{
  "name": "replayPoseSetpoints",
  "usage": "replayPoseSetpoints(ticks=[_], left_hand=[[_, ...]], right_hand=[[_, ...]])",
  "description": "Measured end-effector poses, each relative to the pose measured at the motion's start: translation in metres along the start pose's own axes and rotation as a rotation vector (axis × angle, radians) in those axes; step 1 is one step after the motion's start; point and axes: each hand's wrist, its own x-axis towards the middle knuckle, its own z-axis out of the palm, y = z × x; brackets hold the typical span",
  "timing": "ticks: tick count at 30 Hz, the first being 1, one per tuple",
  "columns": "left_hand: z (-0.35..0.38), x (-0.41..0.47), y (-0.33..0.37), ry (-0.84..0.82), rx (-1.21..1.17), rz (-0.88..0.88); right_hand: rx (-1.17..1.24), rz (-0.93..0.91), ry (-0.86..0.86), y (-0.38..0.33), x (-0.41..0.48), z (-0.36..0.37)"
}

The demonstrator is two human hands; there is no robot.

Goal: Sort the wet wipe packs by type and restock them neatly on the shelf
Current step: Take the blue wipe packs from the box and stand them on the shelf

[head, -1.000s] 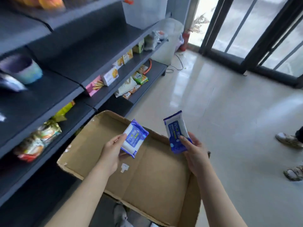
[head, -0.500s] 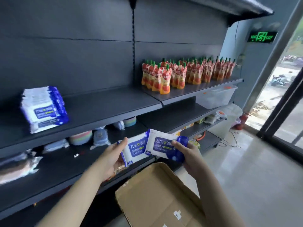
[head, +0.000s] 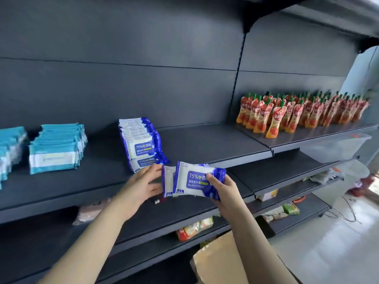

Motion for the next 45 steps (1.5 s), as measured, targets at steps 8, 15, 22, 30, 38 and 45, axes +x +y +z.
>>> replayPoseSetpoints(ticks=[8, 15, 22, 30, 38, 45], left_hand=[[-0.069, 0.056, 0.007, 0.499, 0.502, 0.134], [-0.080, 0.100, -0.002, 0.566, 0.866, -0.085], [-0.073, 0.107, -0.007, 0.569, 0.779, -0.093], [-0.075, 0.108, -0.002, 0.597, 0.422, 0.086], [-0.108, 0.118, 0.000, 0.522, 0.454, 0.230], [-0.117, 0.126, 0.001, 0.276, 0.427, 0.243]], right_hand=[[0.025, -0.064, -0.051, -0.014, 0.051, 0.029], [0.050, -0.035, -0.132, -0.024, 0.100, 0.037], [-0.002, 0.020, -0.170, -0.016, 0.141, 0.043], [-0.120, 0.015, -0.201, 0.001, 0.167, 0.060], [-0.164, -0.074, -0.134, 0.032, 0.174, 0.110], [-0.247, -0.155, -0.072, 0.046, 0.183, 0.136]])
